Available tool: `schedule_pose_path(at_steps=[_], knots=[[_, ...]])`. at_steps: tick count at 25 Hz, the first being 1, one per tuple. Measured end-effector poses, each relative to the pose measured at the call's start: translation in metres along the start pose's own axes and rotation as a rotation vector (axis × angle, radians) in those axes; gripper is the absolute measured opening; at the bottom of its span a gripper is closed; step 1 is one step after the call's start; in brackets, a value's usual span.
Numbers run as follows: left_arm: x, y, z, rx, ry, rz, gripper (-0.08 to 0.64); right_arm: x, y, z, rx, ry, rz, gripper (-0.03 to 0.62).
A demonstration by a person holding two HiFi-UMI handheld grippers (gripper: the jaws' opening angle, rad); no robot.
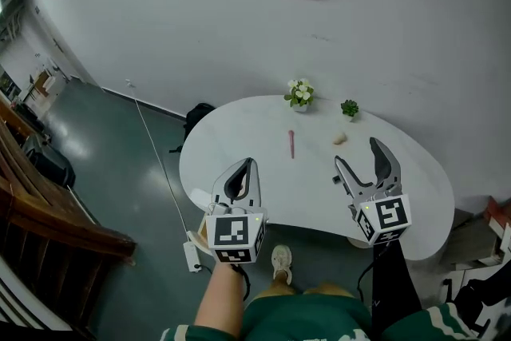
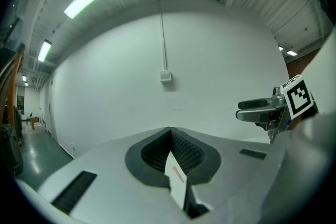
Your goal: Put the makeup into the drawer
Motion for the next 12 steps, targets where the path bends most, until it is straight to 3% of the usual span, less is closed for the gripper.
schedule_pose_path(at_steps=[6, 12], knots=[[-0.072, 0.006, -0.052, 0.008, 0.073, -0.016, 0.000, -0.079, 0.022, -0.010, -0.022, 0.025, -0.078, 0.349], [-0.121, 0.023, -0.087, 0.033, 0.122, -0.029, 0.000, -0.140, 0.061, -0.037, -0.071, -0.018, -0.204, 0.288]])
Point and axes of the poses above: the fingertips, and each gripper's own axes: x backward along the fingers, z to its right, y out of its underside, the point moved 4 cm from there along x, backward along the fingers, and after that the axes turned 7 degrees about x, right-handed, at the moved point
